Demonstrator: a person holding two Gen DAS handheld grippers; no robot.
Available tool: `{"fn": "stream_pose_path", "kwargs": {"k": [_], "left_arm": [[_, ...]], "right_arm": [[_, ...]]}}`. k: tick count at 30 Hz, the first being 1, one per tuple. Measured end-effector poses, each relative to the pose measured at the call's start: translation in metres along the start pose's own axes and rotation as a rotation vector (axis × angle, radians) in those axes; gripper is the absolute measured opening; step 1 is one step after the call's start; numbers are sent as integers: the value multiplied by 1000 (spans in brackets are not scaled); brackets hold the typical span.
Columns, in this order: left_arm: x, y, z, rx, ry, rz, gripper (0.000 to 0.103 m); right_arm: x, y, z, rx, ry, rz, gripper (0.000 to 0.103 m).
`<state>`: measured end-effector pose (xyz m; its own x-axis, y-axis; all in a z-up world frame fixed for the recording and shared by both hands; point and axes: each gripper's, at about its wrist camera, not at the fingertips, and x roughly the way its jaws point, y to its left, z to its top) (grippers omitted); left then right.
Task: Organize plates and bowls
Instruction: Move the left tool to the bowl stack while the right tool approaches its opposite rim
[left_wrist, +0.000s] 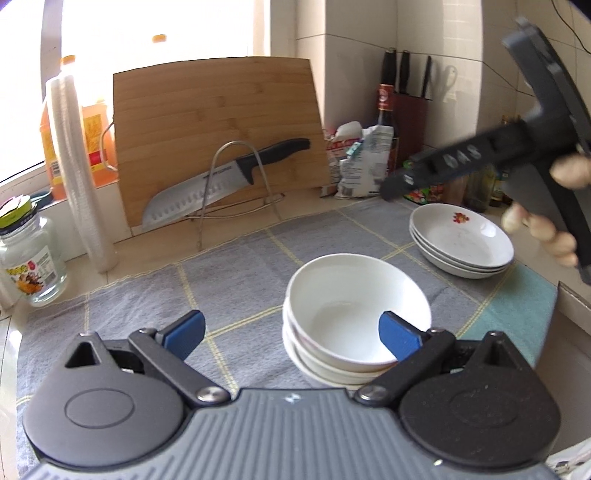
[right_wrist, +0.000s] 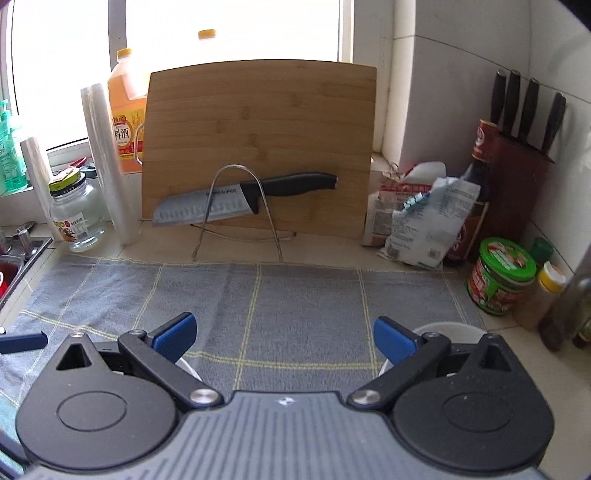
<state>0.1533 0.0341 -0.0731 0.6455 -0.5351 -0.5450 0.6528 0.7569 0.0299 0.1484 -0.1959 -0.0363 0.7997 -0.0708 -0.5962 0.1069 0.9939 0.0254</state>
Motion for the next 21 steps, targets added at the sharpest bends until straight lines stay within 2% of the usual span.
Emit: {"fn": "stream_pose_path", "kwargs": {"k": [5,10,12,16,21], "left_arm": [[1,10,-6,5,4,0,102],[1,16,-14,40,21,-55,102],[1,17,-17,73,36,-71,102],[-6,18,-24,175,10,-122,102],[9,16,-35,263,69,-159,102]], "right_arm": [[-7,-1,-18,8,6,18,103],[-17,-6,-35,25,-1,83,103],[-20,-8,-42,34,-7,93,103],[-29,-11,-55,28,-18,121,103],[-29,-5,-73,-7,29,192,103]]}}
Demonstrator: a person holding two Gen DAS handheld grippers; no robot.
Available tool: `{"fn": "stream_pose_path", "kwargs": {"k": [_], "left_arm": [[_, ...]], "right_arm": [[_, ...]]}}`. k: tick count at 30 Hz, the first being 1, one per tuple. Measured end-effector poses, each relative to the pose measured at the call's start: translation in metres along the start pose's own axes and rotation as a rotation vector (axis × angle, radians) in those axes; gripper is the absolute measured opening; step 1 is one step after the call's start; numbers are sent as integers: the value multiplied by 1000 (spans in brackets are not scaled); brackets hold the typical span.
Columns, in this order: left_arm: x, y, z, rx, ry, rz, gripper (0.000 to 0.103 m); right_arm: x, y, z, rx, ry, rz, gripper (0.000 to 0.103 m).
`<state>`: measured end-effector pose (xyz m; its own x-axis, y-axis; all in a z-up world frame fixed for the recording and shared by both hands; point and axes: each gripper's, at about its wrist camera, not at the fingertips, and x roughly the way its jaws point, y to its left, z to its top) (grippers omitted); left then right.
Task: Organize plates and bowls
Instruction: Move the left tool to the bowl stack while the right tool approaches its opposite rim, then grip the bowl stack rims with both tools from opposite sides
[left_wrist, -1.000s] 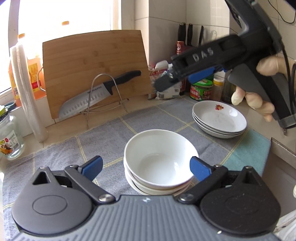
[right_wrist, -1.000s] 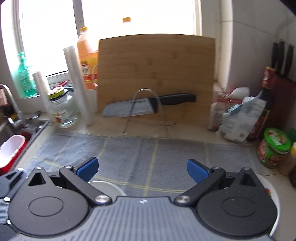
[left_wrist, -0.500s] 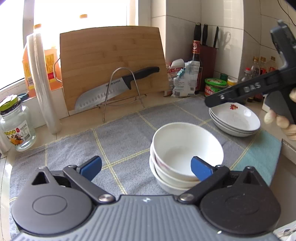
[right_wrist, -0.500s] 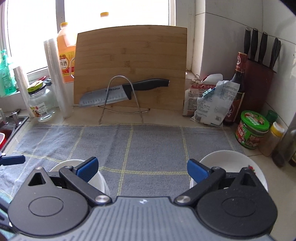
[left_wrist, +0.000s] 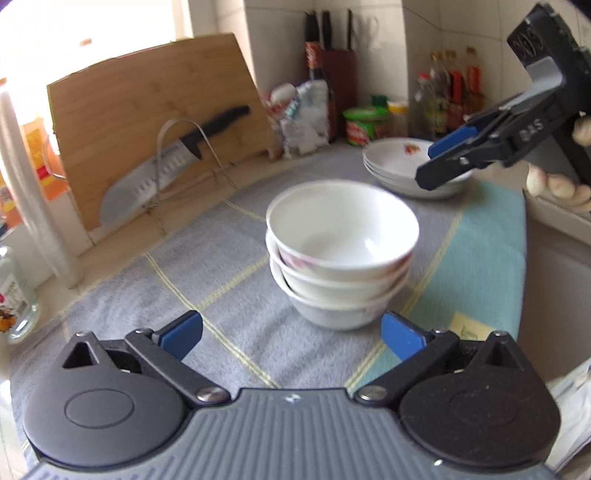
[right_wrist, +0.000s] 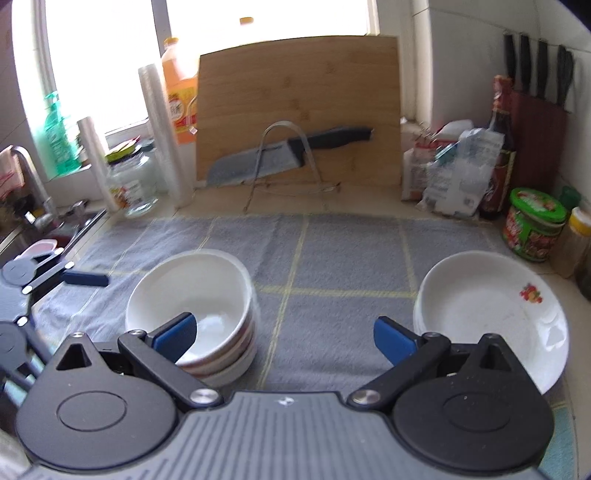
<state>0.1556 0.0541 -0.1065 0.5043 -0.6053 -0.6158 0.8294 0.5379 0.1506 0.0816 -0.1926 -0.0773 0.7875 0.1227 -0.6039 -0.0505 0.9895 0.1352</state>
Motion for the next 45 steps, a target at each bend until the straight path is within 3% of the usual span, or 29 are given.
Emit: {"fn": "stream_pose_path", "kwargs": {"k": [9,17,31,38,45], "left_arm": [[33,7,-12,0,79,-57,102],[47,-4,-2,87,121,-36,102],[66,-33,21,82,169,7,99],[69,-28,20,121,167,-45,93],[69,-16,21,203,166,-134,92]], "right_arm": [[40,18,-26,-145,198,-16,103],[80,28,-23,-399,322,93,103],[94,3,-5,-557,305,368,103],[93,10,7,-612,281,449,97],[95,22,15,-717,316,501,88]]}}
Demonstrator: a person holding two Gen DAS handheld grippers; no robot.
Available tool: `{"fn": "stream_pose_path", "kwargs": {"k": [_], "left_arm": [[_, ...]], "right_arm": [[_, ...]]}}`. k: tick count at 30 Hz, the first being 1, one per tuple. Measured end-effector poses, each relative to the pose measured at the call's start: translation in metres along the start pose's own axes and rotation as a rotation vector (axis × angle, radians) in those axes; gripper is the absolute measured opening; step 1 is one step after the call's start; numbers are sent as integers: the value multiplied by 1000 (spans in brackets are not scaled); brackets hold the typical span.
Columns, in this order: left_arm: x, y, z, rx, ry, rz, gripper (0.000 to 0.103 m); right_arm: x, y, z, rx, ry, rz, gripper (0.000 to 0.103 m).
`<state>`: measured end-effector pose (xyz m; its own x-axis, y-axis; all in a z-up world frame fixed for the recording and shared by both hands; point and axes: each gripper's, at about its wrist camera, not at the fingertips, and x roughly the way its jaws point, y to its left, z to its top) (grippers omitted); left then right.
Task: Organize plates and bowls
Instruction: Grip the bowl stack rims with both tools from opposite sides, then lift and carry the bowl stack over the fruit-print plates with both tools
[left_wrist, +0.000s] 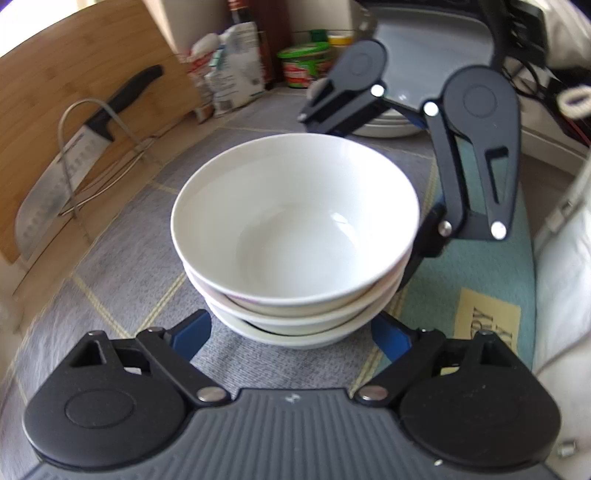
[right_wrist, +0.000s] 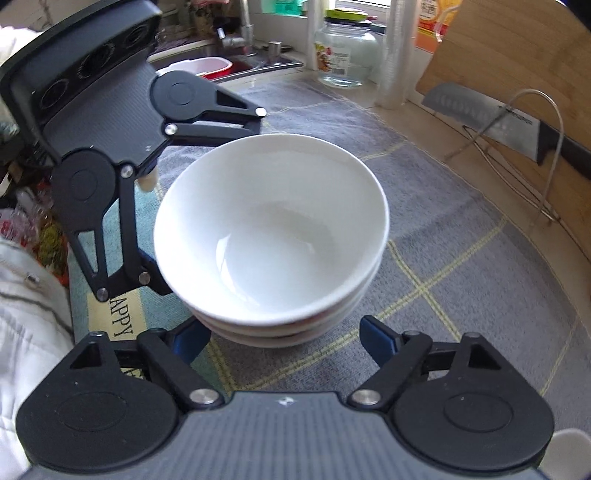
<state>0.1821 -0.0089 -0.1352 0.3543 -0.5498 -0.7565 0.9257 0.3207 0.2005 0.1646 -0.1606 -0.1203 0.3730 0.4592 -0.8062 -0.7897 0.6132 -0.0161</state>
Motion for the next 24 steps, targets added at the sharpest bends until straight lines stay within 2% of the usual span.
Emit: {"fn": "stream_pose_path", "kwargs": {"k": [5,12,17,24], "left_arm": [[2,9,0,63,-1,-50,92],[7,18,2,107,-12,-123,90],[7,14,6,160,-23,-129,90],[7,14,8,168,-22,-119,89]], "right_arm": [[2,2,6,-58,22,6,86],[3,1,8,-70,36,16,85],[3,1,8,-59,32,16,85],[3,1,8,-57,33,8,84]]}}
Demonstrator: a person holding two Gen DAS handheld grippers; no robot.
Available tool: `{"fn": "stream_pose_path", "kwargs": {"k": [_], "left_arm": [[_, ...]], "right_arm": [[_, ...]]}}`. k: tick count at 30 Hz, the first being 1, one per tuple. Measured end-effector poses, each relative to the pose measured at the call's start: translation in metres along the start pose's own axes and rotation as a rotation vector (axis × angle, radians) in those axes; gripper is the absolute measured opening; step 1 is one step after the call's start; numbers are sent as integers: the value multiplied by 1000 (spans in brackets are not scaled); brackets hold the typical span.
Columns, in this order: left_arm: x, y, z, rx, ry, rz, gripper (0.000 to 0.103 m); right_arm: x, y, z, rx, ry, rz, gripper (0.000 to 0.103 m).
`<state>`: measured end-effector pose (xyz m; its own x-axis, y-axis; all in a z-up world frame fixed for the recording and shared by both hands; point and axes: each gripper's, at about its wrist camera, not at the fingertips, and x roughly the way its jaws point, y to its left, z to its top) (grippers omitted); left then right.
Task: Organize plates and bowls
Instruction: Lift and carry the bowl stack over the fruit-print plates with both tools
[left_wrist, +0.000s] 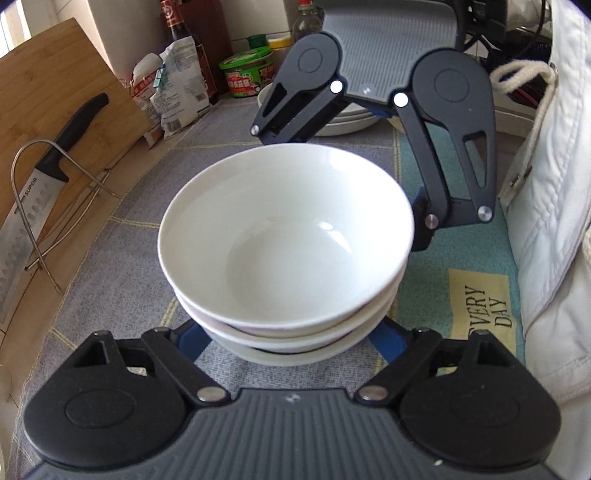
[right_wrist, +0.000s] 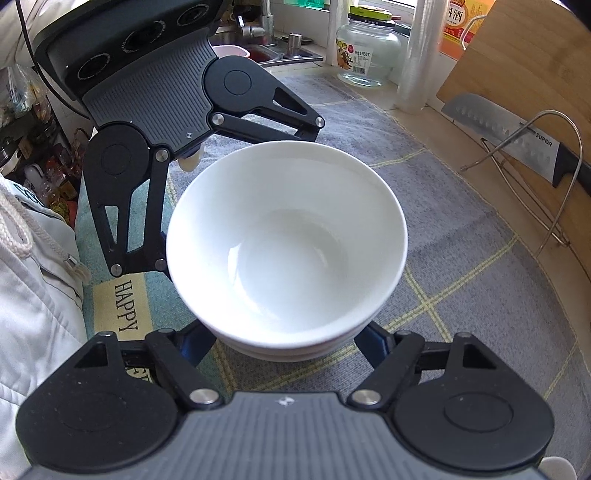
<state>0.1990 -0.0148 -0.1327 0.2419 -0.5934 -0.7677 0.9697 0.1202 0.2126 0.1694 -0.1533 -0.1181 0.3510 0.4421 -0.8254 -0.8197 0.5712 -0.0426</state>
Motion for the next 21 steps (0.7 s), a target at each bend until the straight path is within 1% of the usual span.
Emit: {"fn": "stream_pose_path", "kwargs": {"k": [11,16,21], "left_arm": [[-2,2,10,-2,-9,14,89],[1,-1,22,6,-17,13,89],[3,-6,41,23,-25,5,89]], "right_arm": [[-13,-3,-2,1,-7,-16,84],[-26,-5,-7,5,-5,-29,84],[-44,-6,-16,18,3,-47,84]]}}
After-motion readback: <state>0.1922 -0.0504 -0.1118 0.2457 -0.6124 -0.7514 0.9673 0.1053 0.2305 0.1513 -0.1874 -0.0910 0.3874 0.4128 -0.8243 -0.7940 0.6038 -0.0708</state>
